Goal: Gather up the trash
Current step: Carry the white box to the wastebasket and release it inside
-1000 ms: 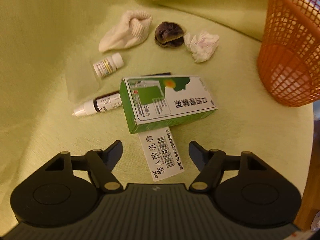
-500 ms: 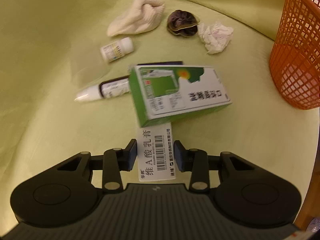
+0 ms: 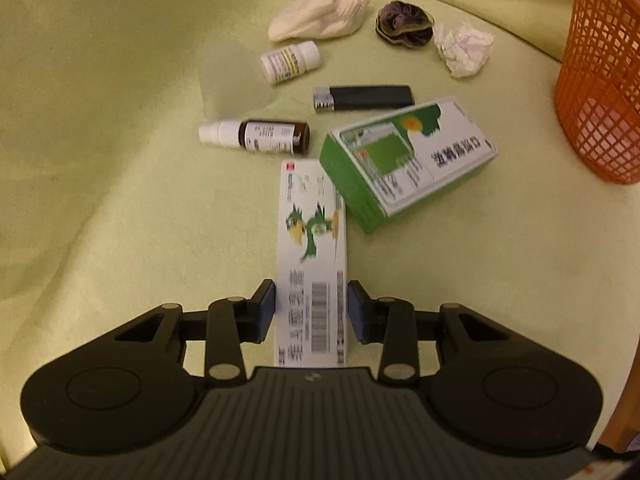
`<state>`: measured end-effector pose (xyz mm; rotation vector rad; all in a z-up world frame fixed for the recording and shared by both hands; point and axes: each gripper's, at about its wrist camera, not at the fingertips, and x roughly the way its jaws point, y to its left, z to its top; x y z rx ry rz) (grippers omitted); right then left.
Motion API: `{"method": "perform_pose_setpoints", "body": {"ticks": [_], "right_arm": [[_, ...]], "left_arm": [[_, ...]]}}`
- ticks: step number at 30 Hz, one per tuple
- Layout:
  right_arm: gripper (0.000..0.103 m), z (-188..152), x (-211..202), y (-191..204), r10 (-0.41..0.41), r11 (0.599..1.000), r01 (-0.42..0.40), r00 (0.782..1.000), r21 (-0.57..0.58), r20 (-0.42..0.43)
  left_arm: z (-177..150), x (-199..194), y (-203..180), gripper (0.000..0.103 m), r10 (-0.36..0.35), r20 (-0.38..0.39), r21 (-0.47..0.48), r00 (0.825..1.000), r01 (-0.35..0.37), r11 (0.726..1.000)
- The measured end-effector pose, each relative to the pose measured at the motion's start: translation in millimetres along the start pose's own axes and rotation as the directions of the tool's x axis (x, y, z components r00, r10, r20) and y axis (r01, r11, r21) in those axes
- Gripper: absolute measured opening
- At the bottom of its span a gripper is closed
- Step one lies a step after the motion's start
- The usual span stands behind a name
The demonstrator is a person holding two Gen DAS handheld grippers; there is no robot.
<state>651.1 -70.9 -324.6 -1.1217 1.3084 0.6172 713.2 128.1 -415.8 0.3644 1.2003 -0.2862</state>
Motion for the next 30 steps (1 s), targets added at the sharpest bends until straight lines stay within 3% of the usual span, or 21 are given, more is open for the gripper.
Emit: {"method": "perform_pose_setpoints", "body": {"ticks": [12,22,30], "right_arm": [[0.003,1,1,0,0.0,1.0,0.0,1.0,-0.004,-0.002],[0.003,0,2,-1,0.0,1.0,0.0,1.0,-0.005,0.0],[0.003,0,3,2,-0.007,1.0,0.007,1.0,-0.027,-0.004]], "left_arm": [[15,11,-1,0.033,-0.004,-0.019,0.027,1.0,0.005,1.0],[0,-15,14,0.032,0.0,-0.045,-0.001,0.999,0.0,1.0],[1,-49,17,0.032,0.006,-0.011,-0.012,1.0,-0.006,1.0]]}}
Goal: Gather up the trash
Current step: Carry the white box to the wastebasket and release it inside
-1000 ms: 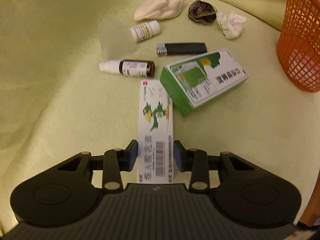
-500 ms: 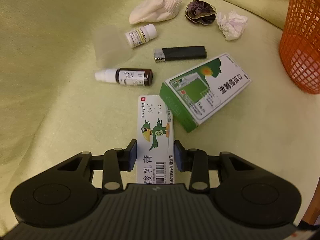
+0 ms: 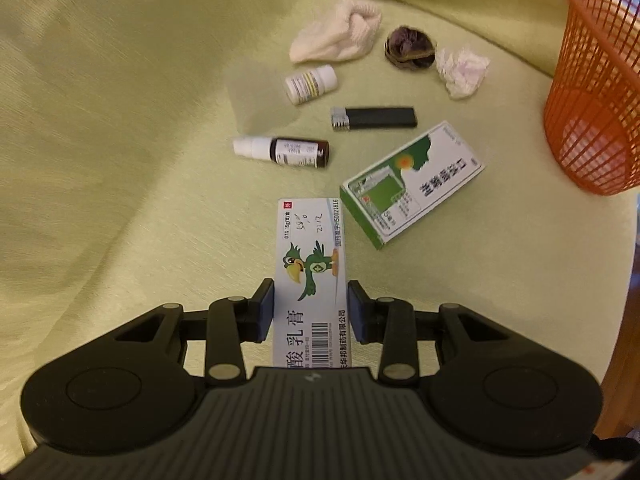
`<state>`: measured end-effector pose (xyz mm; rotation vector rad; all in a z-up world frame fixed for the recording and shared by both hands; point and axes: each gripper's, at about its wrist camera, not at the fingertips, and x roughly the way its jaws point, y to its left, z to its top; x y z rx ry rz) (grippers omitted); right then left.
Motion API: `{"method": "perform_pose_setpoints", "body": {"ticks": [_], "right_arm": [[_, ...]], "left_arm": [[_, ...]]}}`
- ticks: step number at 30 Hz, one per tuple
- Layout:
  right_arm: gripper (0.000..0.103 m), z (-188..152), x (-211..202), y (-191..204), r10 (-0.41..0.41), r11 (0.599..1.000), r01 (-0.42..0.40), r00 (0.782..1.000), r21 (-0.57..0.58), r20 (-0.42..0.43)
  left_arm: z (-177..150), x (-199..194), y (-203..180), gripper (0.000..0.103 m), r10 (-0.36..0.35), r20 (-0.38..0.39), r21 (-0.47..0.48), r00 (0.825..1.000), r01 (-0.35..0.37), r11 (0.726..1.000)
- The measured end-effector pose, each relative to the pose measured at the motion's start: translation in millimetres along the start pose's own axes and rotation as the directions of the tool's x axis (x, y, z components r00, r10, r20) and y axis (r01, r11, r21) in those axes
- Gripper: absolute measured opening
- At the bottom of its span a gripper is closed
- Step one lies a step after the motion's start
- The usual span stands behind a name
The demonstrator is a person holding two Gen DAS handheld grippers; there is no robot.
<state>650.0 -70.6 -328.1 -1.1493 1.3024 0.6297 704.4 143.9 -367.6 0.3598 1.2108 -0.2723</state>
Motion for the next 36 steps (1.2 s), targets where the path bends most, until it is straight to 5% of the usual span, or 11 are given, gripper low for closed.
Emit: {"method": "perform_pose_setpoints", "body": {"ticks": [10,18,36], "right_arm": [[0.003,-4,-4,4,-0.011,1.0,0.011,1.0,-0.019,-0.011],[0.003,-10,-8,10,-0.019,0.999,0.018,1.0,-0.042,-0.01],[0.003,-17,-10,17,-0.023,0.998,0.022,1.0,-0.05,-0.008]], "left_arm": [[27,-48,-17,0.032,-0.087,0.06,0.065,0.994,0.083,0.994],[63,-86,-43,0.032,-0.2,0.134,0.172,0.971,0.176,0.969],[116,-120,-110,0.033,-0.434,0.158,0.467,0.887,0.32,0.824]]}}
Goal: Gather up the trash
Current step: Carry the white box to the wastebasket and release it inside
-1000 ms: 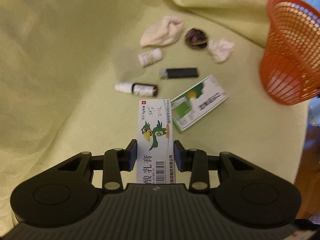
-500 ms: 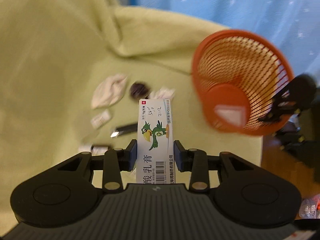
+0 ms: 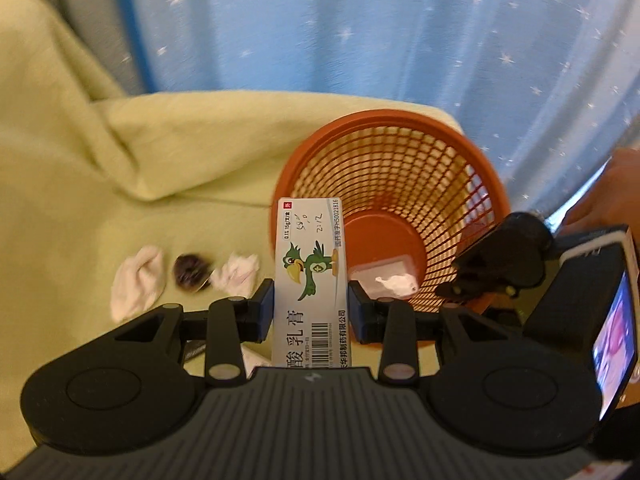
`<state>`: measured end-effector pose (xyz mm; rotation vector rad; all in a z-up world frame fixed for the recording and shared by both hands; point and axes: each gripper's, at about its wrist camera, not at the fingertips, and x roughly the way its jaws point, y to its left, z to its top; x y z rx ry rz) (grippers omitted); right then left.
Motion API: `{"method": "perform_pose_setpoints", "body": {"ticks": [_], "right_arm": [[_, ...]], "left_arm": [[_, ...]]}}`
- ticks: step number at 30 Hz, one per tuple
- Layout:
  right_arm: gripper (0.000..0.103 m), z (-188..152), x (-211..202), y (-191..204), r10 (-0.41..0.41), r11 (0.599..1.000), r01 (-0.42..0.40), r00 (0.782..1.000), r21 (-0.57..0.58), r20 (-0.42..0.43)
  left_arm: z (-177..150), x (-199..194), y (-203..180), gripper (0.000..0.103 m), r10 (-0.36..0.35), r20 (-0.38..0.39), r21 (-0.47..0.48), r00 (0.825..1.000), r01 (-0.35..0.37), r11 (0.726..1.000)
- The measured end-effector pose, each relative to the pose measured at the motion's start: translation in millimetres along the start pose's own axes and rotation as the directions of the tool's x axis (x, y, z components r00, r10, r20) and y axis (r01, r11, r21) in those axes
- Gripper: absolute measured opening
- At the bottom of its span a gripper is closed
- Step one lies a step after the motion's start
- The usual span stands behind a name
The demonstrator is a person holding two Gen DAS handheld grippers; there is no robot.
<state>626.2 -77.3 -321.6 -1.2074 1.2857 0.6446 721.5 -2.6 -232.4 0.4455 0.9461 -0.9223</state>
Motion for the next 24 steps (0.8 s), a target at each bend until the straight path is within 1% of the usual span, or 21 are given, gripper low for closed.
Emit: {"method": "perform_pose_setpoints", "body": {"ticks": [9,14,15,16,19,24], "right_arm": [[0.003,0,0,-2,0.0,1.0,0.0,1.0,-0.008,0.001],[0.003,1,1,-3,0.001,1.0,-0.001,1.0,-0.006,0.0],[0.003,1,1,-3,0.001,1.0,-0.001,1.0,-0.006,0.001],[0.003,1,1,-4,0.006,1.0,-0.006,1.0,-0.004,-0.003],[0.003,1,1,-5,0.004,1.0,-0.004,1.0,-0.004,-0.001],[0.003,1,2,-4,0.003,1.0,-0.003,1.0,-0.006,-0.001]], "left_arm": [[24,15,-11,0.033,-0.049,0.004,0.066,0.999,0.049,0.997],[30,26,-11,0.033,-0.089,-0.004,0.038,0.996,0.089,0.995],[31,28,-12,0.036,-0.09,-0.001,0.033,0.996,0.09,0.995],[31,27,-12,0.037,-0.087,0.002,0.032,0.996,0.087,0.996],[31,21,-10,0.037,-0.071,0.02,0.021,0.997,0.071,0.997],[18,8,4,0.037,-0.017,0.026,-0.023,1.0,0.017,1.0]]}}
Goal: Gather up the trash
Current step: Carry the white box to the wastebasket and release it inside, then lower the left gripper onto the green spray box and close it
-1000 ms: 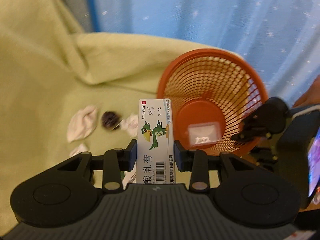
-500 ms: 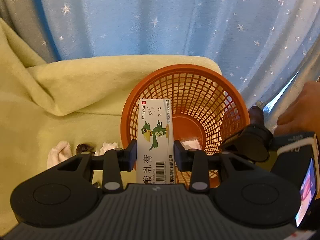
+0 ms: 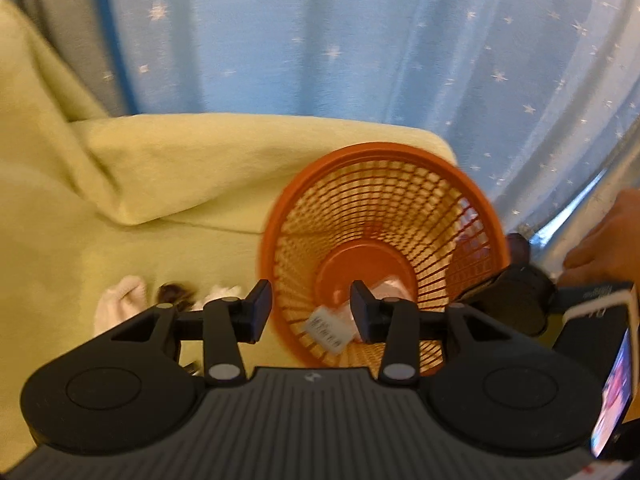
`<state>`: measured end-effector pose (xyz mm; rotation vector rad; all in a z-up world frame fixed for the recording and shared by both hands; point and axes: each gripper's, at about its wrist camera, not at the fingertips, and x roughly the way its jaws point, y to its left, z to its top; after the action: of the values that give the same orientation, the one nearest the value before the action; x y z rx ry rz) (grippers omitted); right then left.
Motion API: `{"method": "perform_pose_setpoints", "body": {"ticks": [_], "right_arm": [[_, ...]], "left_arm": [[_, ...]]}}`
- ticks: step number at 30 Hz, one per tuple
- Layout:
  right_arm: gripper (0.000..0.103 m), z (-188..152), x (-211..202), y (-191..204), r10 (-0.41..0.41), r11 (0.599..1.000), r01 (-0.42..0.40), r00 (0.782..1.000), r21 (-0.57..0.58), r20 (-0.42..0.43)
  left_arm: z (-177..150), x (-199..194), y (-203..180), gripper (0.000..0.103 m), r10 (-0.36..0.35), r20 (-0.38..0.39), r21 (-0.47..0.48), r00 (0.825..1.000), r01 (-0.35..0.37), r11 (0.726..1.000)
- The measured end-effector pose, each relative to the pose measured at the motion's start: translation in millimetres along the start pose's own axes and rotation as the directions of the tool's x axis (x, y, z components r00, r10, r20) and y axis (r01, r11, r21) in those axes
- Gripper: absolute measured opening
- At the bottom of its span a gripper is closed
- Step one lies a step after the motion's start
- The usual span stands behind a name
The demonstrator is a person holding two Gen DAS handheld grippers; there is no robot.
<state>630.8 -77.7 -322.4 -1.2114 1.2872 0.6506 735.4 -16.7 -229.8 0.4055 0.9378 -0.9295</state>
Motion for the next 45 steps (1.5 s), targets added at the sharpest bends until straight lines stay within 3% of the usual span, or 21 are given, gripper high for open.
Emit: {"method": "perform_pose_setpoints", "body": {"ticks": [11,17,25,45], "right_arm": [[0.003,-1,0,3,-0.002,1.0,0.002,1.0,-0.008,0.0],[0.003,-1,-1,4,-0.002,1.0,0.002,1.0,-0.014,-0.001],[0.003,-2,-2,4,0.001,1.0,-0.001,1.0,-0.007,-0.003],[0.003,5,-3,1,0.017,1.0,-0.017,1.0,-0.012,-0.002]], "left_arm": [[-51,-15,45,0.038,0.128,-0.078,-0.116,0.989,-0.137,0.984],[-85,-12,58,0.049,0.17,-0.123,-0.119,0.978,-0.184,0.976],[-116,10,66,0.064,0.162,-0.142,-0.08,0.977,-0.174,0.981],[-149,94,81,0.067,0.14,-0.228,0.051,0.964,-0.132,0.99]]}}
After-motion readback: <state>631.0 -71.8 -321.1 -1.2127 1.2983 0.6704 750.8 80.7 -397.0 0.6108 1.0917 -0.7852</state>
